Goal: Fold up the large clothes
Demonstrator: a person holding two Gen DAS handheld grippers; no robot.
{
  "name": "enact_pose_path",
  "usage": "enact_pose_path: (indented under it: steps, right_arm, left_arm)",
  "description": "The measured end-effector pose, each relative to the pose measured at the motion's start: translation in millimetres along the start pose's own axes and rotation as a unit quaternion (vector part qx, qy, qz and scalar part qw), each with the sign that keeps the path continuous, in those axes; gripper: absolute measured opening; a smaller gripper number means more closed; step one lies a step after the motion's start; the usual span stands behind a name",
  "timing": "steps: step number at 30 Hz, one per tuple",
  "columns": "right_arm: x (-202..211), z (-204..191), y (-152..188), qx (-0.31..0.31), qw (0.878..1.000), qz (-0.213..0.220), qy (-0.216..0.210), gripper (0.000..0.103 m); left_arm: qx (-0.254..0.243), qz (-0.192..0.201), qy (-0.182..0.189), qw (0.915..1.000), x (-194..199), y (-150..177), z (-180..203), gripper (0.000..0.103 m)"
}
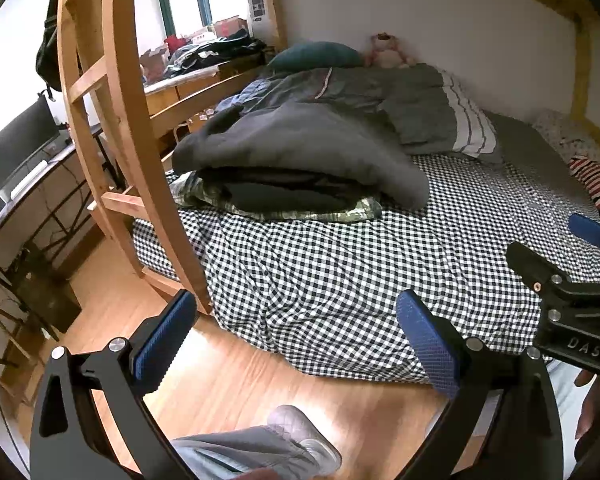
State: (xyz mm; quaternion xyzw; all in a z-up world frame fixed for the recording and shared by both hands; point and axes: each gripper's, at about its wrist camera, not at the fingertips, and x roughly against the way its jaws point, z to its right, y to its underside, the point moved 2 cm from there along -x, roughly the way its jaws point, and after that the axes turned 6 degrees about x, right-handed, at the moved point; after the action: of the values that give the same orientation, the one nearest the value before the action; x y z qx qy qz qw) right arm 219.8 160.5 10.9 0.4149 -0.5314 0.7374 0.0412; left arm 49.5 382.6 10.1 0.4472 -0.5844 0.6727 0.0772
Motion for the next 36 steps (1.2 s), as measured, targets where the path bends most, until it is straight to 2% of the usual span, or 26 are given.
enact_pose_path:
  steps: [3,24,36]
  right_arm:
    - [-0.2,-0.9,0.4,0.001,1.000,0.000,0.001,0.100]
    - [-0.6,-5.2,2.0,0.010,1.000,-0.002,-0.006,0.100]
    - [0.9,-6.1,0.6,0.015,1.000,0.002,-0.003,0.100]
  left_arm:
    - [-0.008,0.004,-0.011,0.9999,0.9,1.1,1.3,0.099]
    - [0.017,0.008,0.017,0.9997,6.0,-2.2,-6.2,0.099]
    - [0.005,0.012,-0.010,0.9999,6.7,-5.1,-6.1,0.099]
